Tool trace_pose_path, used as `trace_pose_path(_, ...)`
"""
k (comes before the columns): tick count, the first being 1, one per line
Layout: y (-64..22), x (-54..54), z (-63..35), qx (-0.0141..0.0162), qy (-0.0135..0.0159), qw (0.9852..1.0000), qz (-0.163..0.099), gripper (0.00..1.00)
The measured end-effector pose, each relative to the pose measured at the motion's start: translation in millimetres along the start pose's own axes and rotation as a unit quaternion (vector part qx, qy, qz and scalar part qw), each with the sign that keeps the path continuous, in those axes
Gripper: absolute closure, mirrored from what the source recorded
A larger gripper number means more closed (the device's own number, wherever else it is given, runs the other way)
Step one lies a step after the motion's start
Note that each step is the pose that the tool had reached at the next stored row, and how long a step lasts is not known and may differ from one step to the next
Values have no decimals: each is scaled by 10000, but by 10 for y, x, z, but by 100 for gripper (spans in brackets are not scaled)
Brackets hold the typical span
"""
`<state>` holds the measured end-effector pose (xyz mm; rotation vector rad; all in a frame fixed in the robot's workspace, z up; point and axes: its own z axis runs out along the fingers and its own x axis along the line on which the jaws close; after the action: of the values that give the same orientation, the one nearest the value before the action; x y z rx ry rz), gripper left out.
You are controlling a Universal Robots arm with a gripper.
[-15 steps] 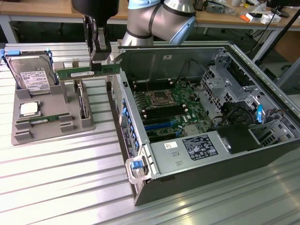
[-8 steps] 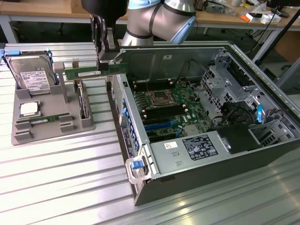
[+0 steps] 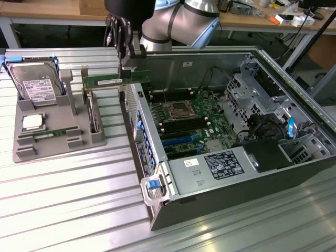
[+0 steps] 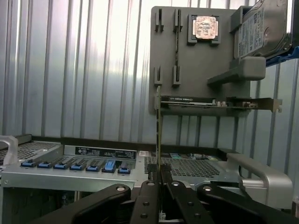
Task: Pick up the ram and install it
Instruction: 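Pick up the ram and move it above insertion slot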
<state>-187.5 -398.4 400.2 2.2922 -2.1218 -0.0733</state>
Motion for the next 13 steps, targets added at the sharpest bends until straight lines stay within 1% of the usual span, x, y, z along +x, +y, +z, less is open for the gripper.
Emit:
trace_pose_path(1,-40,3,-2,0,0,10000,0,88)
trace_pose_path(4,-113,9,-5,0,0,10000,0,88)
trace_pose_path(6,-183,14,-9,0,0,10000,0,88)
trace_pose_path(13,-390,30,-18,0,0,10000,0,88)
